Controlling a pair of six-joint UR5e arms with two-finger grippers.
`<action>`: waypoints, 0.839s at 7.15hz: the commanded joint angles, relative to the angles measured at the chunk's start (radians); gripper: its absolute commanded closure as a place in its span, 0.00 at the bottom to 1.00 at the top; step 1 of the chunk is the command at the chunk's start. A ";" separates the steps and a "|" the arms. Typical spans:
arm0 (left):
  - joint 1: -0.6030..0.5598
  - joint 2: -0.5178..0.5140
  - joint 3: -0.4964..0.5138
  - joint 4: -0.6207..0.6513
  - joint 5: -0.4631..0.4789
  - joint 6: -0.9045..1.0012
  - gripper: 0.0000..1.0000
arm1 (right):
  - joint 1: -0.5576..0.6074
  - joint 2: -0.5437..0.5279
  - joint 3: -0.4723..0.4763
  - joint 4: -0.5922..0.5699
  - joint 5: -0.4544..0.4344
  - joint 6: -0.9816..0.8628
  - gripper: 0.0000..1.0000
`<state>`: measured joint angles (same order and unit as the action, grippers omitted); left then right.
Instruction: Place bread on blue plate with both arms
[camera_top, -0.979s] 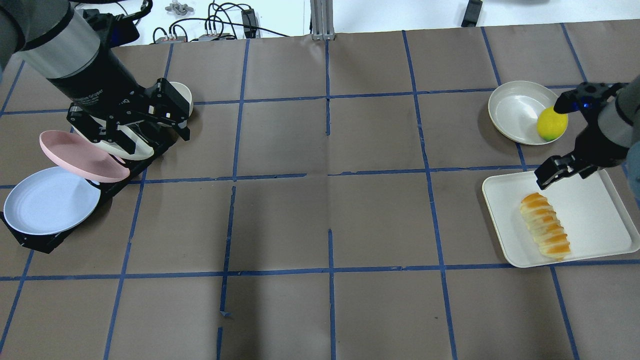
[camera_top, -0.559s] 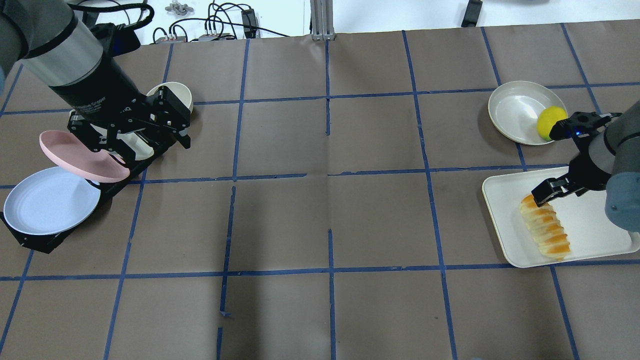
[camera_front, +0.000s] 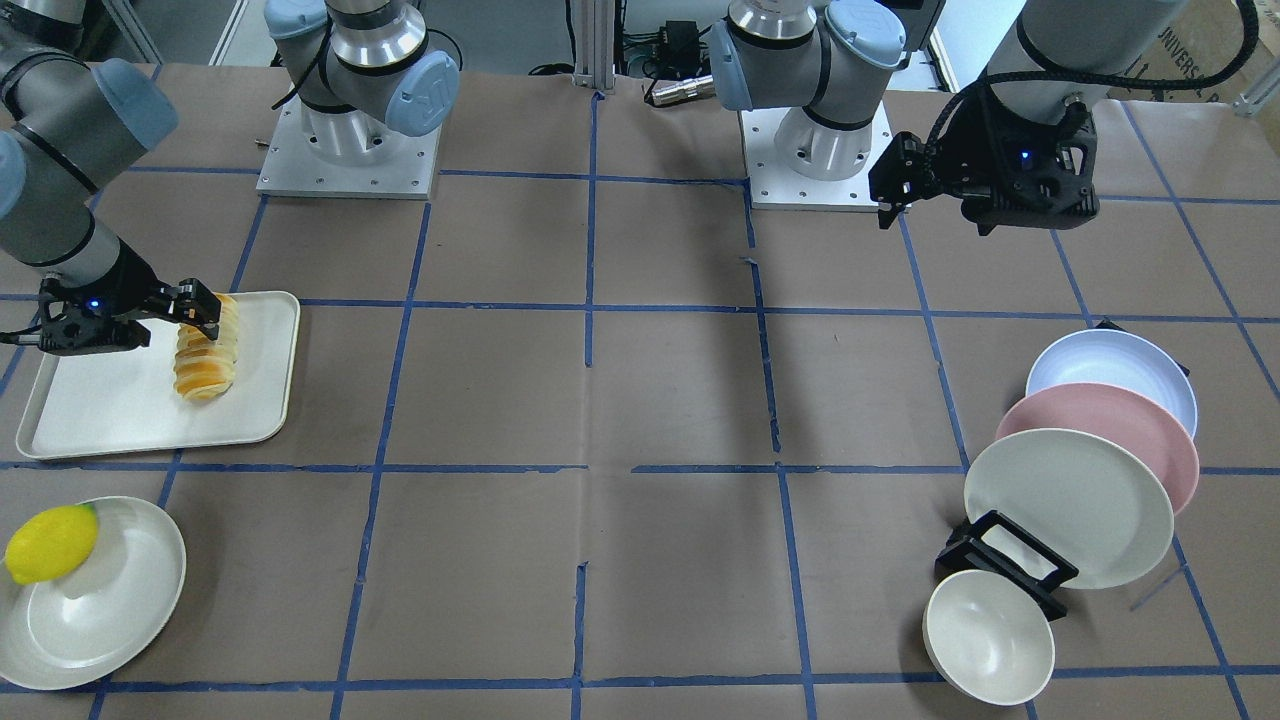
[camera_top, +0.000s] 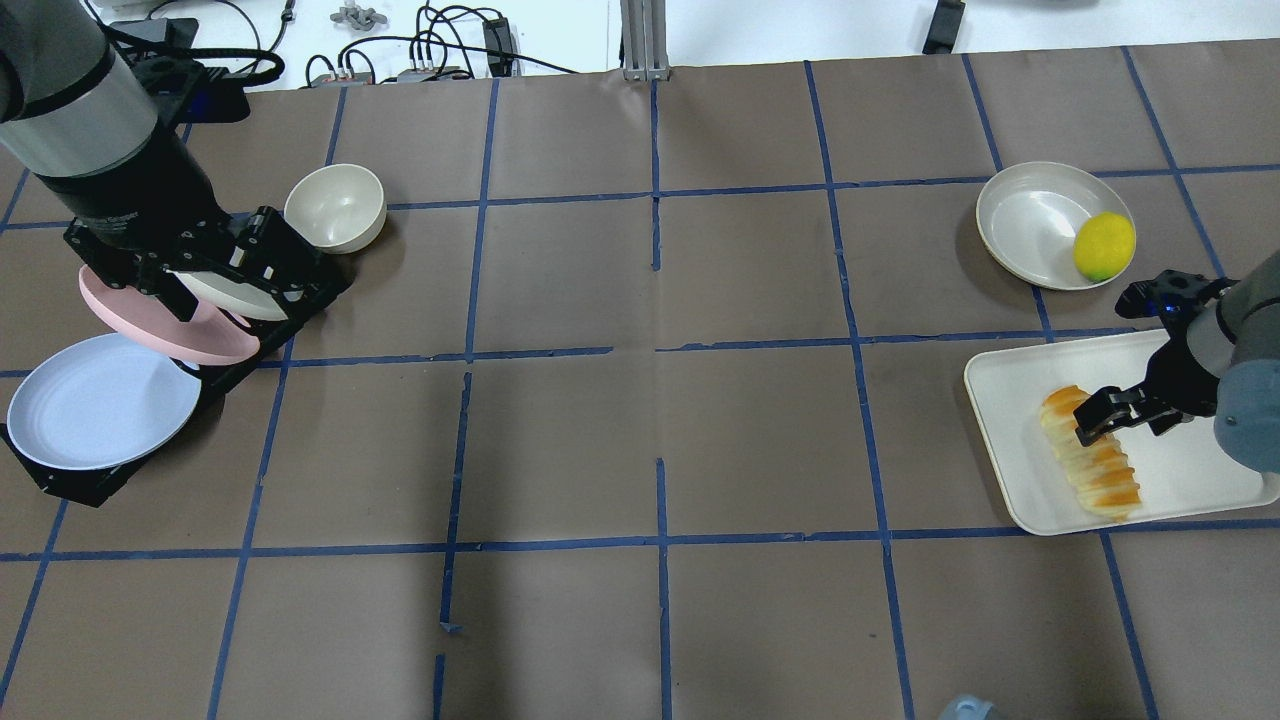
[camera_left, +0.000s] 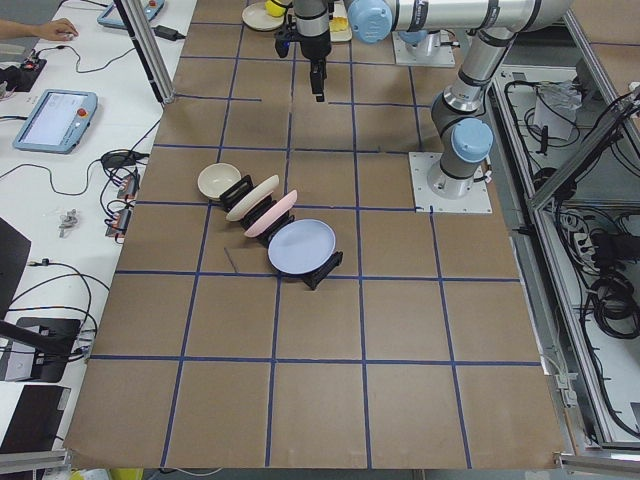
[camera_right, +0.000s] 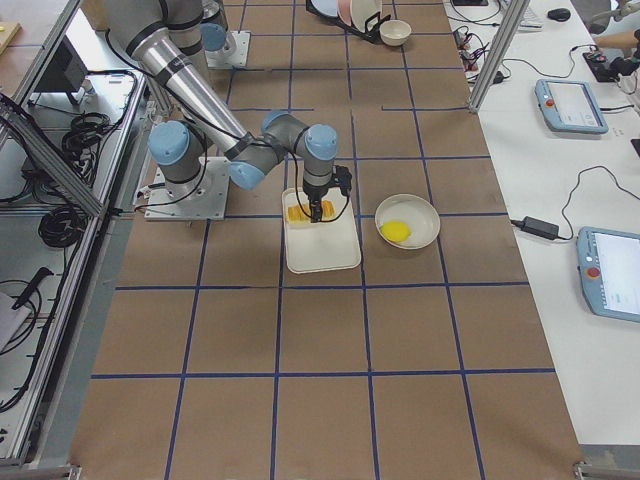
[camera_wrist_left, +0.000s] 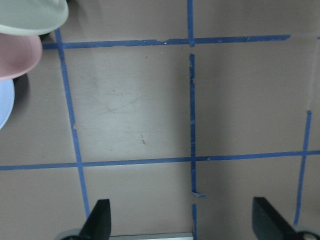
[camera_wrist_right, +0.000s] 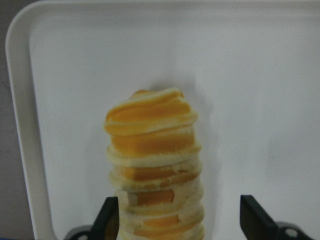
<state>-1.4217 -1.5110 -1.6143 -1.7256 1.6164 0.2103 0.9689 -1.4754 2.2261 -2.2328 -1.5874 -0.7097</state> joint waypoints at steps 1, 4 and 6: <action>0.024 0.003 0.004 -0.008 0.008 0.065 0.00 | -0.002 0.003 0.017 0.011 0.027 0.007 0.15; 0.122 0.014 -0.012 -0.018 0.046 0.286 0.00 | -0.004 0.015 0.017 -0.028 0.030 0.007 0.15; 0.220 0.006 -0.019 -0.008 0.140 0.546 0.00 | -0.004 0.067 0.017 -0.104 0.032 0.009 0.16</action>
<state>-1.2672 -1.5001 -1.6275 -1.7401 1.7088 0.5991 0.9649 -1.4377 2.2426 -2.2857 -1.5561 -0.7015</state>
